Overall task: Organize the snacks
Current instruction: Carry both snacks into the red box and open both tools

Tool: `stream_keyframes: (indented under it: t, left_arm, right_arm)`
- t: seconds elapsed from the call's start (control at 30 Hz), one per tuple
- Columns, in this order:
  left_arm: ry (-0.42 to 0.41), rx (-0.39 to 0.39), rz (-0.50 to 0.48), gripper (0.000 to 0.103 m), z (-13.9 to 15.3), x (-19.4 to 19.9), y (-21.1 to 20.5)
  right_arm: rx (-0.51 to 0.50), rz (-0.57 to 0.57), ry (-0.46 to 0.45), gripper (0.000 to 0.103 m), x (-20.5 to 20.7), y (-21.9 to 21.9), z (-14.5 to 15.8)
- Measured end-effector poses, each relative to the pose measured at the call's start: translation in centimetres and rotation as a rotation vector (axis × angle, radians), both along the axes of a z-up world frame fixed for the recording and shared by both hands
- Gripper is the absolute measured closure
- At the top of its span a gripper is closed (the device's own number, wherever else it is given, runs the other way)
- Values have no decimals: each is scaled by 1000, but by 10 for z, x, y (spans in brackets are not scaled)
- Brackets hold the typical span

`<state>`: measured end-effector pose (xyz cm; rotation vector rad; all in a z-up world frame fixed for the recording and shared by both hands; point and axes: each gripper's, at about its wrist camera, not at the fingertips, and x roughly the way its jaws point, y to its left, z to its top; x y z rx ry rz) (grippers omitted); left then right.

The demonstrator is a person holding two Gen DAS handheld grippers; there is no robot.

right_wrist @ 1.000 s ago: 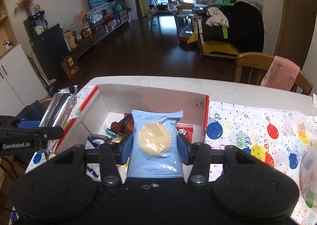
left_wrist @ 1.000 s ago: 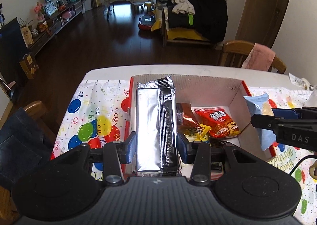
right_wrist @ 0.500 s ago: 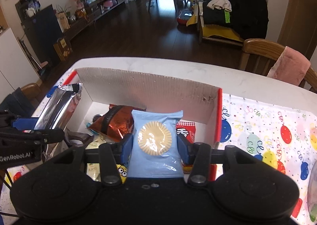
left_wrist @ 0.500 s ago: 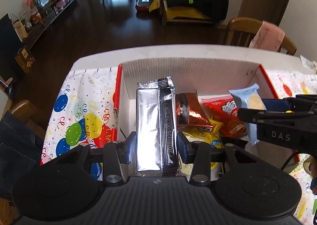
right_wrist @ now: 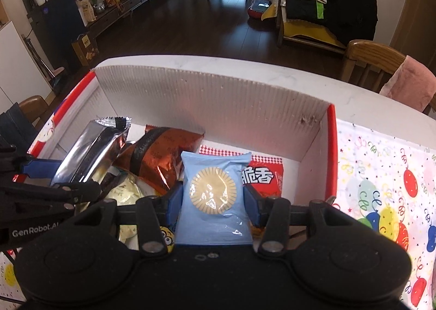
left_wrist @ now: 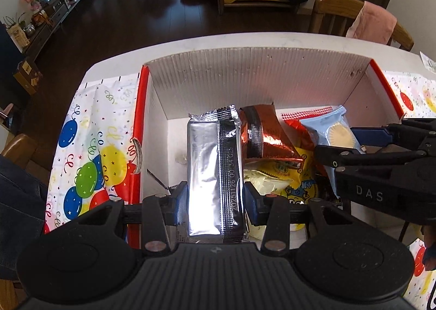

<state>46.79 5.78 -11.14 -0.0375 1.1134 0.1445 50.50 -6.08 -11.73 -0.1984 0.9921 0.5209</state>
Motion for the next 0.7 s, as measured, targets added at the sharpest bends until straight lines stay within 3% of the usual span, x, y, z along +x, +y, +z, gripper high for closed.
stream_keyframes:
  t: [0.47, 0.7]
  left_arm:
    - [-4, -34, 40, 60, -4, -4, 7]
    - [-52, -50, 50, 52, 11, -16, 10]
  right_arm:
    - [20, -11, 37, 54, -3, -5, -5]
    - [60, -11, 25, 44, -12, -12, 7]
